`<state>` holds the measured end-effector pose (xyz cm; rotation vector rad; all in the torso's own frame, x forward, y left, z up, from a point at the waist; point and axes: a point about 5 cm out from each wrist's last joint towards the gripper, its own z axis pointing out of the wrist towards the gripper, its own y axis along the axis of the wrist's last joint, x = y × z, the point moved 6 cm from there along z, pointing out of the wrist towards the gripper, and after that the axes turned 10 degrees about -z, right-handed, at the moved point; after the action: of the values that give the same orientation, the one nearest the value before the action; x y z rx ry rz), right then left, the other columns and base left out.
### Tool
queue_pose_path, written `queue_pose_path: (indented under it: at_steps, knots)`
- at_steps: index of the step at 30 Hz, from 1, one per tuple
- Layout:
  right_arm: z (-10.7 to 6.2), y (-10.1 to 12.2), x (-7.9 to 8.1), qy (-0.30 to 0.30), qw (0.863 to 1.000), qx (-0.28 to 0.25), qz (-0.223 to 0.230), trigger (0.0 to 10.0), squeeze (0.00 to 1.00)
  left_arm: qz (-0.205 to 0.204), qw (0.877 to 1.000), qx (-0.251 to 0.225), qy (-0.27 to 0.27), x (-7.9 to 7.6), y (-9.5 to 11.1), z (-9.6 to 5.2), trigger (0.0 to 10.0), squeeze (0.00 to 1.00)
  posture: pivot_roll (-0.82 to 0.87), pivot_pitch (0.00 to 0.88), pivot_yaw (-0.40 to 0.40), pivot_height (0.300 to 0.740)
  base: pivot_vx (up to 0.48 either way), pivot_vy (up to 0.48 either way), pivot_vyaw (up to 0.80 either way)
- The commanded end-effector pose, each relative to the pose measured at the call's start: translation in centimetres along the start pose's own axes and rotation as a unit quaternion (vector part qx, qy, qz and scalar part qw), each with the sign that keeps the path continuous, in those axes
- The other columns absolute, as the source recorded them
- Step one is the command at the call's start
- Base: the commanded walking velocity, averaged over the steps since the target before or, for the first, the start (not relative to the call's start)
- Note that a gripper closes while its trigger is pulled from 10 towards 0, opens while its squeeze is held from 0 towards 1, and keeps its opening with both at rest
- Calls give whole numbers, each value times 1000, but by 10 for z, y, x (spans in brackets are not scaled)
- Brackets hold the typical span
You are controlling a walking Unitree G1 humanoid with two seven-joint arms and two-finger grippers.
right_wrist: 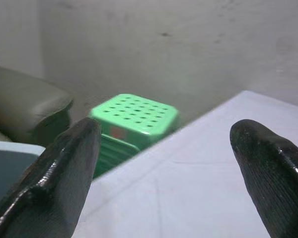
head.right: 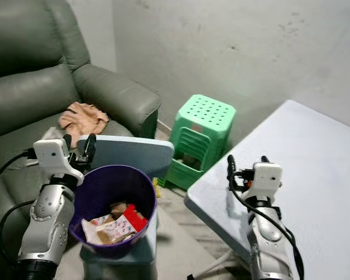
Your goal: Picking trash to rubbish bin
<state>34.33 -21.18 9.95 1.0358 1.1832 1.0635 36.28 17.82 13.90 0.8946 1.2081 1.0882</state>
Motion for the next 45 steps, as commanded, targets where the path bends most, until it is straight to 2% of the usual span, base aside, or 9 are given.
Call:
queue_pose_path:
  at_steps: [1,6,17,32,35,45]
  knots:
    - [1,5,-5,-4,1000,-5,-4,10000,0,-2,1000,3,-5,-4,-1,1,10000,0,88,0,-99,740,0,0,-788]
    - [1,4,-5,-4,1000,-4,-3,10000,0,11,1000,4,-11,-5,-1,1,10000,0,88,0,-101,740,0,0,-788]
    - [1,5,-5,-5,1000,-4,-3,10000,0,-8,1000,2,-6,-5,0,2,10000,0,87,0,-101,740,0,0,-788]
    - [1,4,-6,-16,1000,-2,1,10000,0,15,1000,16,-22,-9,-3,2,10000,0,81,0,-75,740,0,0,-788]
    - [0,4,-10,-32,999,-3,5,10000,0,18,999,21,-29,-12,-4,4,10000,0,76,0,-65,740,0,0,-363]
    - [-6,4,-3,-44,999,-4,14,10000,0,19,998,35,-45,-21,-9,7,10000,0,45,0,-18,740,0,0,0]
